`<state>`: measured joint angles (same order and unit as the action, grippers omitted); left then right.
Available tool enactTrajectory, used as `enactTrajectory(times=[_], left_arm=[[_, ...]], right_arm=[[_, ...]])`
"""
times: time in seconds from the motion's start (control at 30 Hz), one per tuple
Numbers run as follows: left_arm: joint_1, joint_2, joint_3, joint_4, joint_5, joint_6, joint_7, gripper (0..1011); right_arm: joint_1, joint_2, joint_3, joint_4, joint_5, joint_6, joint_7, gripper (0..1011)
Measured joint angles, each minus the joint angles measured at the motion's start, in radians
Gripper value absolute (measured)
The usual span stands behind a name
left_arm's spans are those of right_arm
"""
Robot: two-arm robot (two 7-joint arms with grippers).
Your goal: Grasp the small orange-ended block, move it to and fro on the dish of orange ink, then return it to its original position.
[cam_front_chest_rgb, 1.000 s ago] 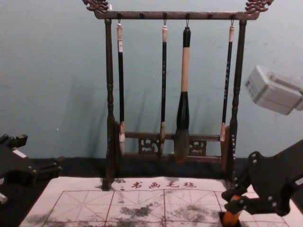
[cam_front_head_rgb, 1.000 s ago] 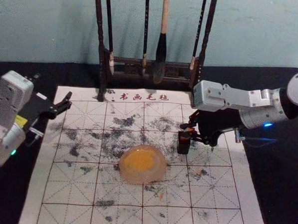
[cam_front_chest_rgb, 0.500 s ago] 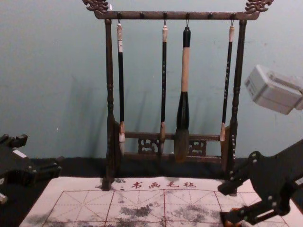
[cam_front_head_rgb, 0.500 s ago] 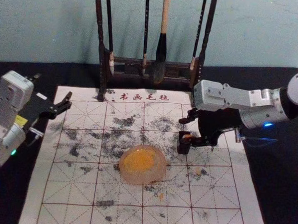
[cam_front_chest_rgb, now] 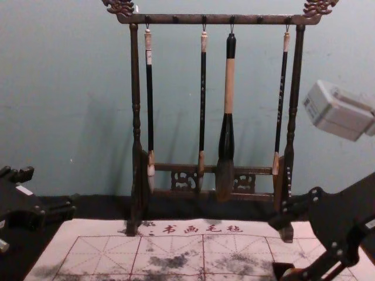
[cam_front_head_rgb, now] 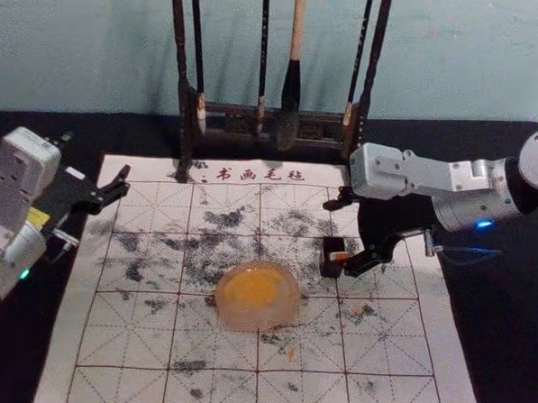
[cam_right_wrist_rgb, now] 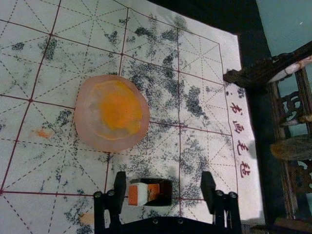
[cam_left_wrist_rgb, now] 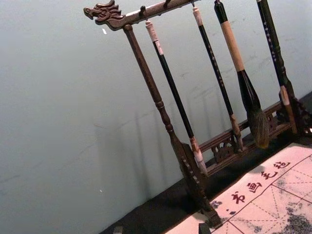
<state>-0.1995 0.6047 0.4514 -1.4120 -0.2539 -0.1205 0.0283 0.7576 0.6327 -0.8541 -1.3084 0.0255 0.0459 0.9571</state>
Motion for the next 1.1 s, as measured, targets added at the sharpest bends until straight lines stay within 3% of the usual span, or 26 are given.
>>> enactTrajectory(times=[0.1,0.2,0.4,0.53,0.67,0.77,0.97,1.1], left_arm=[[0.0,0.0,0.0,0.0,0.0,0.0,0.0,1001],[0.0,0.0,0.0,0.0,0.0,0.0,0.0,1001],[0.0,0.0,0.0,0.0,0.0,0.0,0.0,1001],[0.0,0.0,0.0,0.0,0.0,0.0,0.0,1001],[0.0,0.0,0.0,0.0,0.0,0.0,0.0,1001],[0.0,0.0,0.0,0.0,0.0,0.0,0.0,1001],[0.0,0.0,0.0,0.0,0.0,0.0,0.0,1001],[0.0,0.0,0.0,0.0,0.0,0.0,0.0,1001]], right_arm=[[-0.002,0.0,0.003,-0.001,0.005,0.001,0.0,1003],[-0.015,0.0,0.021,-0.014,0.037,0.001,-0.006,1003],[-0.053,0.0,0.078,-0.05,0.104,-0.002,-0.059,1003],[-0.097,-0.001,0.137,-0.081,0.14,-0.004,-0.153,1003],[-0.175,-0.011,0.218,-0.122,0.162,0.003,-0.308,1003],[-0.269,-0.028,0.295,-0.163,0.168,-0.003,-0.482,1003],[-0.401,-0.065,0.373,-0.188,0.164,-0.056,-0.673,1003],[-0.462,-0.086,0.4,-0.183,0.167,-0.088,-0.73,1002]])
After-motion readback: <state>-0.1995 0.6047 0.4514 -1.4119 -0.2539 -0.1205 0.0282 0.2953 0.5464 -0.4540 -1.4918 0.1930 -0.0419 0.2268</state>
